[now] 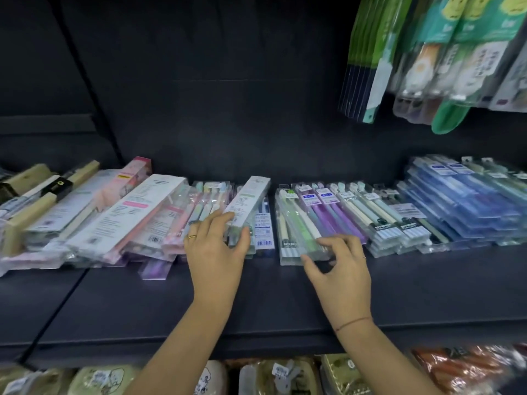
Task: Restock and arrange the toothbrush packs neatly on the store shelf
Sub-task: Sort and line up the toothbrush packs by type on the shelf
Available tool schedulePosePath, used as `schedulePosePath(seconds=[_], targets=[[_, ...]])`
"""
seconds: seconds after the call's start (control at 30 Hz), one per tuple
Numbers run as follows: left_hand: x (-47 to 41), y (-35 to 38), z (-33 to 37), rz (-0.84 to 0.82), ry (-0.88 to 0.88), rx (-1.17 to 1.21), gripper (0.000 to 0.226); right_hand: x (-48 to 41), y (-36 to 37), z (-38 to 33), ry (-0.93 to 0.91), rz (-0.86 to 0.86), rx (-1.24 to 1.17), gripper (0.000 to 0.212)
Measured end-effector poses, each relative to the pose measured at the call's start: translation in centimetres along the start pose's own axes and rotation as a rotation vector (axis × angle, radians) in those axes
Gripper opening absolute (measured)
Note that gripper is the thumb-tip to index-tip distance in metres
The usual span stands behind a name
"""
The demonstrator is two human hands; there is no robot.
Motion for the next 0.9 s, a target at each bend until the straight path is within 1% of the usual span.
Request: schedulePosePath(seconds=[0.1, 0.2, 0.27, 0.33, 0.37, 0.4, 0.43, 0.47, 0.5, 0.53, 0.6, 0.63, 0.7, 0.77, 0.8, 0.83, 0.9], targets=[[0.2, -0.5, 0.2, 0.021, -0.018, 0.052, 0.034, 0.2, 0.3, -0.3, -0.004, -0.029, 0.004, 0.033], [0.6, -0.8, 0.7, 0.036, 0.007, 0.092, 0.034, -0.1, 1.0, -0.6, -0.006, -0.077, 0.061, 0.037], [1.0, -1.2, 1.1, 0.07, 0.026, 0.13, 0.03, -0.2, 1.2, -0.9, -0.033, -0.045, 0.151, 0.038], [1.3, -1.7, 1.6, 0.093, 0.031, 0.17, 0.031, -0.1, 0.7, -1.8, -0.082, 0.003, 0.156, 0.03], [1.4, -1.9, 1.7, 0.103, -0.01, 0.216, 0.031, 0.0, 0.6, -2.6, -0.1, -0.018, 0.09, 0.026], [1.3, -2.3, 1.7, 0.115, -0.103, 0.279, 0.028, 0.2, 0.6, -3.3, -0.103, -0.078, -0.015, 0.024], [1.3, -2.6, 1.4, 0.135, -0.242, 0.368, 0.023, 0.4, 0.9, -4.0, -0.085, -0.158, -0.127, 0.026], [1.3, -2.7, 1.0, 0.162, -0.403, 0.475, 0.021, 0.5, 1.2, -4.6, -0.058, -0.232, -0.209, 0.033], [1.3, -2.8, 0.5, 0.194, -0.556, 0.58, 0.018, 0.4, 1.3, -5.2, -0.044, -0.271, -0.247, 0.043], [1.2, -3.0, 0.0, 0.229, -0.67, 0.653, 0.014, 0.0, 1.4, -5.6, -0.044, -0.282, -0.253, 0.053], [0.6, -3.2, -1.4, 0.26, -0.818, 0.74, 0.009, -1.3, 1.6, -6.0, -0.056, -0.303, -0.235, 0.072], [0.3, -3.2, -2.0, 0.254, -0.881, 0.787, 0.01, -2.2, 1.6, -6.1, -0.052, -0.323, -0.23, 0.079], [-0.3, -3.0, -2.9, 0.221, -0.975, 0.873, 0.014, -4.0, 1.4, -6.2, -0.045, -0.352, -0.242, 0.087], [-0.9, -2.9, -3.3, 0.179, -1.019, 0.958, 0.016, -5.6, 1.0, -6.3, -0.028, -0.391, -0.279, 0.086], [-1.1, -2.9, -3.3, 0.145, -1.029, 0.994, 0.016, -6.1, 0.9, -6.4, -0.018, -0.427, -0.304, 0.081], [-1.3, -2.8, -3.3, 0.103, -1.031, 1.018, 0.016, -6.6, 0.7, -6.4, -0.01, -0.462, -0.331, 0.073], [-1.5, -2.7, -3.2, 0.027, -1.022, 1.038, 0.023, -7.3, 0.2, -5.9, 0.032, -0.481, -0.43, 0.051]])
Point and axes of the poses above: each hand's wrist, its own x-axis away from the middle knuckle, its own y-axis out of the palm, z = x × y, the point moved 7 cm from there along -x, towards the middle knuckle, and after that the axes turned 13 degrees about y, right-handed, at the moved point
